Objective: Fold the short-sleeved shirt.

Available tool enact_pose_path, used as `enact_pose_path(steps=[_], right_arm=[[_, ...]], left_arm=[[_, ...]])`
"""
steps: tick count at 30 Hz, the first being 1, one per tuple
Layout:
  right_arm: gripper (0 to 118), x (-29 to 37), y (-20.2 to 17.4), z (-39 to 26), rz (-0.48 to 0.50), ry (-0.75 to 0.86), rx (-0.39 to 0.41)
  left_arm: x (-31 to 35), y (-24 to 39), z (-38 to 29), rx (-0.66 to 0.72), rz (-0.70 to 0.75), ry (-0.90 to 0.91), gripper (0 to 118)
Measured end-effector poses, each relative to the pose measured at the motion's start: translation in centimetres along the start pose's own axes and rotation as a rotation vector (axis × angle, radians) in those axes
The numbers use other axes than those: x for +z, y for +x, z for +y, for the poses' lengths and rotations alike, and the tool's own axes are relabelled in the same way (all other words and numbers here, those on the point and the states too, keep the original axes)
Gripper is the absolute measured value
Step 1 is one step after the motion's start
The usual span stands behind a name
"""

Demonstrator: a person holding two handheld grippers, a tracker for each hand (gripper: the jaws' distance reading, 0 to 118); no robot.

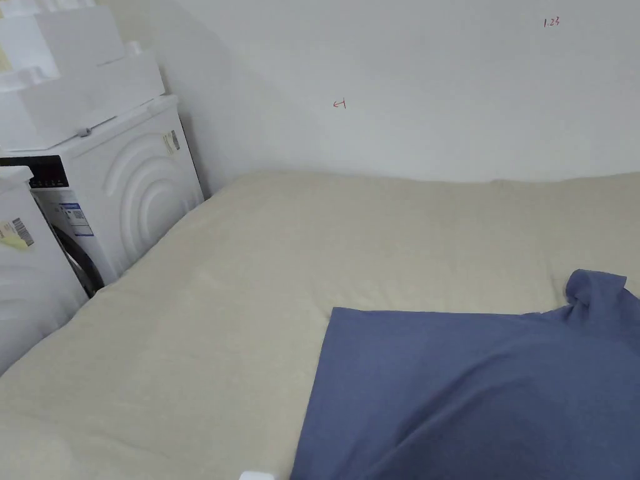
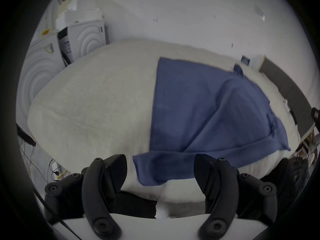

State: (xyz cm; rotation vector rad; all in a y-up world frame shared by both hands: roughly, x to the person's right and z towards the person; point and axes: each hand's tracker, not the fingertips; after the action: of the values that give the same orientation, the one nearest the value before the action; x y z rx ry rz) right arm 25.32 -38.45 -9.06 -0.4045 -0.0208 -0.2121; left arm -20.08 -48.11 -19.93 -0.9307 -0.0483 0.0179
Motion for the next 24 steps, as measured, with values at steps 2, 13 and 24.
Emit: enact_pose_path(steps=[2, 13, 24], right_arm=[[1, -0.2, 0.4, -0.1, -0.008, -0.014, 0.001], [56, -1.9, 5.2, -2.0, -0.182, -0.172, 0.056], [82, -8.1, 13.0, -6.1, -0.289, -0.563, 0.094]], left_arm=[[-1.0, -0.3, 0.0, 0.001, 0.002, -0.029, 73], [-2.2, -1.1, 0.2, 0.016, -0.049, -0.065, 4], [-3.3, -0.8, 0.0, -0.001, -0.028, -0.092, 4]])
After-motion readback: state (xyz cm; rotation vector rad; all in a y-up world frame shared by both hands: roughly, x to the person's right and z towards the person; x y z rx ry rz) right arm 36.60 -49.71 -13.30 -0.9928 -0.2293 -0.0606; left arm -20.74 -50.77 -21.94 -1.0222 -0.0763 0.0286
